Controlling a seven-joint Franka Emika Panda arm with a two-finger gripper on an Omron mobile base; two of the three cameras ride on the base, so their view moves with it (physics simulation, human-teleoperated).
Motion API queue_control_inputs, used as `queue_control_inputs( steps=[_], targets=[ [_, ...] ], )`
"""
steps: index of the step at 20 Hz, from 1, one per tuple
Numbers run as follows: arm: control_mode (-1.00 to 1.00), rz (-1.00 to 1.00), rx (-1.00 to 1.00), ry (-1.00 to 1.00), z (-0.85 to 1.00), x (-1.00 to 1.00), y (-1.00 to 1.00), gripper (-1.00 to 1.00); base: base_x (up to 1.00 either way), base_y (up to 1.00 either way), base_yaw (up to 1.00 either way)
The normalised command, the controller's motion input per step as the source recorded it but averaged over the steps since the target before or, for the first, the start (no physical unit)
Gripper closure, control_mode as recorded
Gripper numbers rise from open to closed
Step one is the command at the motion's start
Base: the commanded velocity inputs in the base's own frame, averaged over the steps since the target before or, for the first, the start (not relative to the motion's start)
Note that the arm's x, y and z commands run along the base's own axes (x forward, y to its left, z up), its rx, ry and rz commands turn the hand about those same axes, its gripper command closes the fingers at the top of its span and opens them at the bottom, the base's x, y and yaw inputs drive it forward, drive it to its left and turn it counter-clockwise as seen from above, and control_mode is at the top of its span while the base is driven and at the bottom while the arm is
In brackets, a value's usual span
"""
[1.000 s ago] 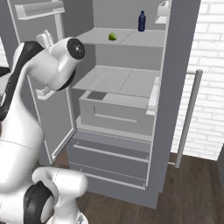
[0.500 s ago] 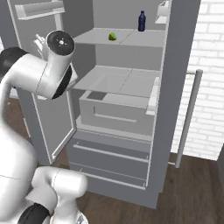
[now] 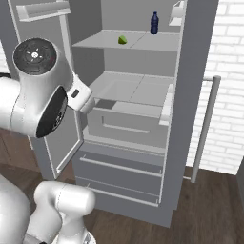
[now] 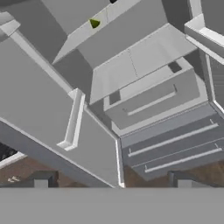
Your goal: Grab a lemon wedge from the fridge and one ice cube from the ice bowl, and put them in the glass of lemonade.
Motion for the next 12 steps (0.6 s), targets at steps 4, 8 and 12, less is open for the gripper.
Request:
queue_control_inputs(
  steps=[4, 8, 12],
  targets=[
    [-1.0, 0.08, -0.49, -0.09, 0.0, -0.92, -0.05, -1.0, 0.0, 0.0, 0.0],
    [-1.0, 0.01, -0.39, 0.01, 0.1, -0.51, 0.17, -1.0, 0.0, 0.0, 0.0],
    [-1.0, -0.02, -0.11, 0.0, 0.12, -0.55, 0.0, -1.0, 0.0, 0.0, 0.0]
  ],
)
